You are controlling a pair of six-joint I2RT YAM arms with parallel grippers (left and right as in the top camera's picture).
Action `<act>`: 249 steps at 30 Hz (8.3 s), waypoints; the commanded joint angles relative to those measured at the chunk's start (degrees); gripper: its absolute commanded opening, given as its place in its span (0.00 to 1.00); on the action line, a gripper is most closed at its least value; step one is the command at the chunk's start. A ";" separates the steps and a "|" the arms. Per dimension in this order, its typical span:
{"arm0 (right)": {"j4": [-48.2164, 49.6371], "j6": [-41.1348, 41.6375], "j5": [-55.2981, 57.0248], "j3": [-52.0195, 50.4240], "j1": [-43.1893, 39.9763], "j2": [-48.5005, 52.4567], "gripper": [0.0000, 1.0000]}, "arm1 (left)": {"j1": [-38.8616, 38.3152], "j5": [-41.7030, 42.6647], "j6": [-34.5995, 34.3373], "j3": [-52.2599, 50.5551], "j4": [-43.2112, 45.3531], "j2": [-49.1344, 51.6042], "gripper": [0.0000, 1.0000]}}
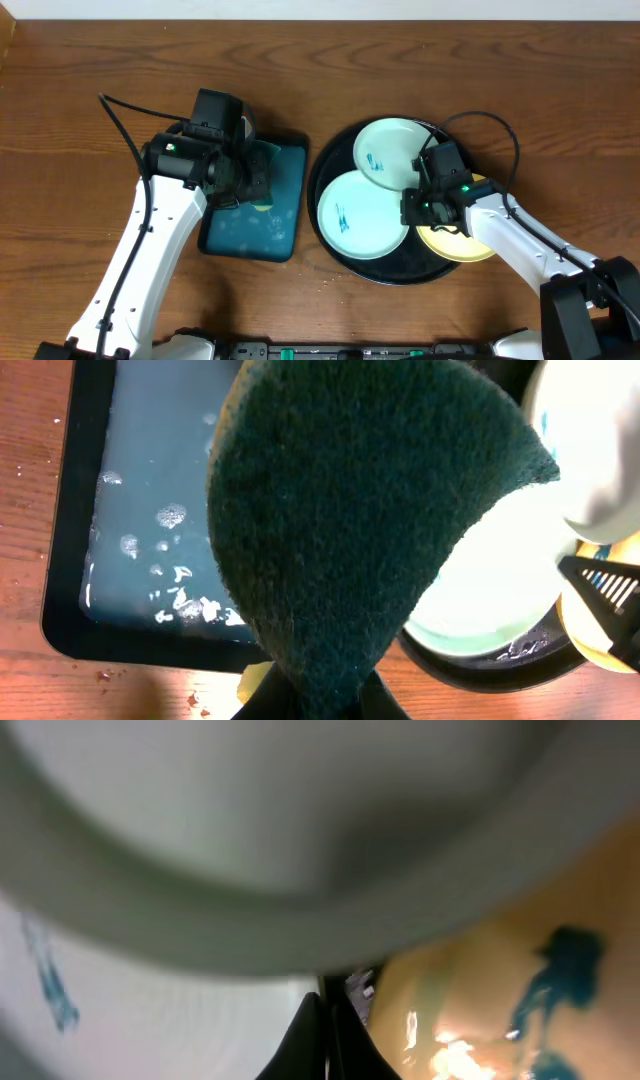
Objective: Clean dirty plates on tray and stack at the side
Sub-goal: 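Grasp the mint plate rim with the right gripper and tilt it up, then scrub the held mint plate with the sponge in the left gripper, then return the sponge to the sink tray with the left gripper, then lift the mint plate with the right gripper and flip it over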
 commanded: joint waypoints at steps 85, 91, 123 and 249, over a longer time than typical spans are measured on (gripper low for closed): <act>1.20 -4.76 -2.99 -0.04 3.91 3.76 0.01 | -29.00 0.63 -22.38 -1.03 24.61 36.87 0.07; 0.87 -4.46 -2.75 -0.04 3.91 3.76 0.01 | -25.00 -19.82 -22.40 0.85 13.49 36.87 0.07; 1.73 0.22 -1.77 -0.04 4.04 3.76 0.01 | -31.01 18.49 -20.41 1.01 22.82 36.89 0.07; 1.11 -51.54 63.04 10.23 42.82 -23.98 0.01 | 4.72 -9.57 -6.73 -6.14 5.97 12.48 0.87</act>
